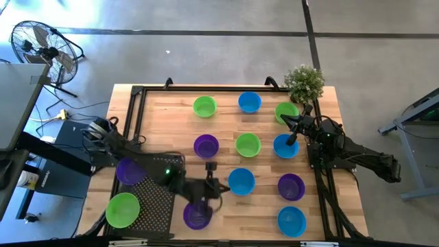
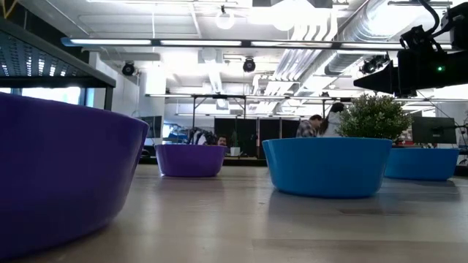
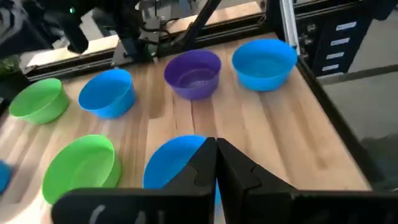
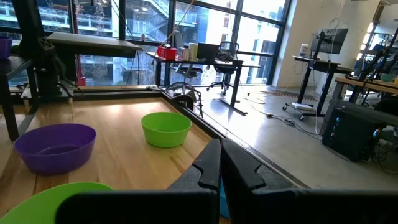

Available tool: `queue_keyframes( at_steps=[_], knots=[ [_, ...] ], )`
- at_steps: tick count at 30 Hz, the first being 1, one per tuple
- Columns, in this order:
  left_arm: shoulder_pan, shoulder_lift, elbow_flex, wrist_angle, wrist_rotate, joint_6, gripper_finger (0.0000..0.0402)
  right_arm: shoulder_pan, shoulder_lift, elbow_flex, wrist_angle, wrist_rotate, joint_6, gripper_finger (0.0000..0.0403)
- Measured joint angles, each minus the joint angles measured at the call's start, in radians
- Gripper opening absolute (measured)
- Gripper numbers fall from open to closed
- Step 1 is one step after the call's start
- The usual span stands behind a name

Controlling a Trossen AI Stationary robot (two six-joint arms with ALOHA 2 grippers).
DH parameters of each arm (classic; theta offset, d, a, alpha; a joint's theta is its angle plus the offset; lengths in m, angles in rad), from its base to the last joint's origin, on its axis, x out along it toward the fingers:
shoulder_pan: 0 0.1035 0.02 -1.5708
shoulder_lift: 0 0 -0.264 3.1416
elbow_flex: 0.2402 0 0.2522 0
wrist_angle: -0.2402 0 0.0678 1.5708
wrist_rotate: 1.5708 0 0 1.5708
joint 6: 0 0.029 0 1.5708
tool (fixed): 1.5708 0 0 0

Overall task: Pick & Place Mini bowls
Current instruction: Put the blue bowl on the shelf

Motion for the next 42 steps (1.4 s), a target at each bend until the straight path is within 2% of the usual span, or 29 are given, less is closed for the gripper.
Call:
queue_keyframes(
  at_steps=[4,9,15,22,25,29,33,37,42],
  knots=[
    [0.052,-0.04,-0.18,0.286,0.056,0.057,0.0001,0.0,0.0,0.0,0.0,0.0,0.0,0.0],
    [0.087,-0.128,-0.377,0.556,0.105,0.124,0.0001,0.0,0.0,0.0,0.0,0.0,0.0,0.0],
    [0.119,-0.297,-0.561,0.636,0.103,0.125,0.0001,0.0,0.0,0.0,0.017,0.002,0.0,0.0],
    [0.117,-0.485,-0.672,0.573,0.064,0.162,0.0001,0.0,-0.001,0.0,0.034,0.006,0.0,0.0],
    [0.134,-0.533,-0.729,0.601,0.059,0.175,0.0001,0.0,0.0,0.0,0.034,0.005,0.0,0.0],
    [0.181,-0.547,-0.839,0.744,0.109,0.174,0.0001,0.0,0.0,0.0,0.044,-0.001,0.004,0.0],
    [0.237,-0.551,-0.891,0.857,0.172,0.164,0.0001,0.0,0.003,0.0,0.088,-0.014,0.026,0.0],
    [0.289,-0.55,-0.895,0.89,0.231,0.163,0.0001,0.0,0.007,0.0,0.125,-0.025,0.055,0.0],
    [0.343,-0.55,-0.895,0.869,0.239,0.155,0.0001,0.0,0.007,0.0,0.162,-0.026,0.139,0.0]
  ],
)
